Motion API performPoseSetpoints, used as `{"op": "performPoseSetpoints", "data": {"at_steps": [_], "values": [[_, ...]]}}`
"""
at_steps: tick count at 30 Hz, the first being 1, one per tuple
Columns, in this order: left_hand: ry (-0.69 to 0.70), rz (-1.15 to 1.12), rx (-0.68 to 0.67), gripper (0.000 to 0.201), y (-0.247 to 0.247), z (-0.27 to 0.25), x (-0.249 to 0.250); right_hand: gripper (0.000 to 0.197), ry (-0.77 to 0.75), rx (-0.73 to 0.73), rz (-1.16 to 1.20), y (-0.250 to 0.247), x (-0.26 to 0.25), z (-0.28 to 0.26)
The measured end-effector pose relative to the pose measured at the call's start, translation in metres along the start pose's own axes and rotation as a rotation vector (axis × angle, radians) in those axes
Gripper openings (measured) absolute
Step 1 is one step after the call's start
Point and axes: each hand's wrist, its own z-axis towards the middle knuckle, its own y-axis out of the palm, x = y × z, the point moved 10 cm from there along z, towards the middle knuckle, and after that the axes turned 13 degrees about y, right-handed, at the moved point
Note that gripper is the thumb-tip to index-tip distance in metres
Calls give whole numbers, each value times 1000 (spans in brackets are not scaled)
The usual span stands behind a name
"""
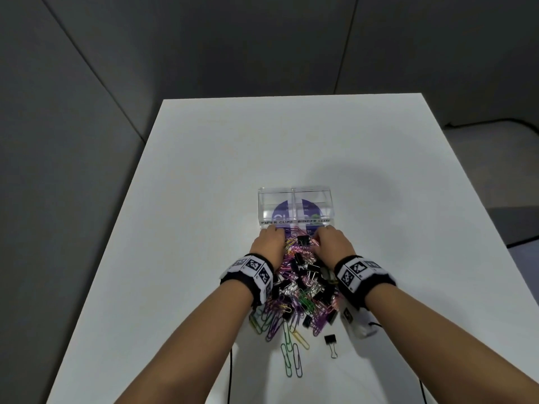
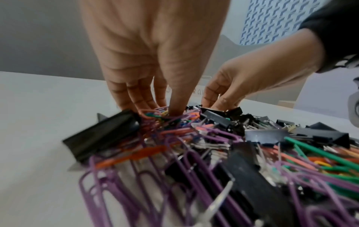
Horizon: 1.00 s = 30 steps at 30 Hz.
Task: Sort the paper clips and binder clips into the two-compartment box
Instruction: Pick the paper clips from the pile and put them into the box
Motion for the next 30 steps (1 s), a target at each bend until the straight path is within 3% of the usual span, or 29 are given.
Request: {"op": "performPoseSetpoints", "data": {"at_steps": [11, 17, 26, 30], "values": [[-51, -143, -154, 26, 2, 9, -1, 36, -30, -39, -70, 2, -11, -4], [-29, -215, -121, 27, 1, 4, -2, 14, -29, -129, -81, 7, -8, -6], [80, -281, -81, 31, -12, -9, -3, 6, -30, -143, 201, -6, 7, -17], [48, -358, -65, 29, -14, -11, -7, 6, -34, -111, 283, -15, 12, -18]]}}
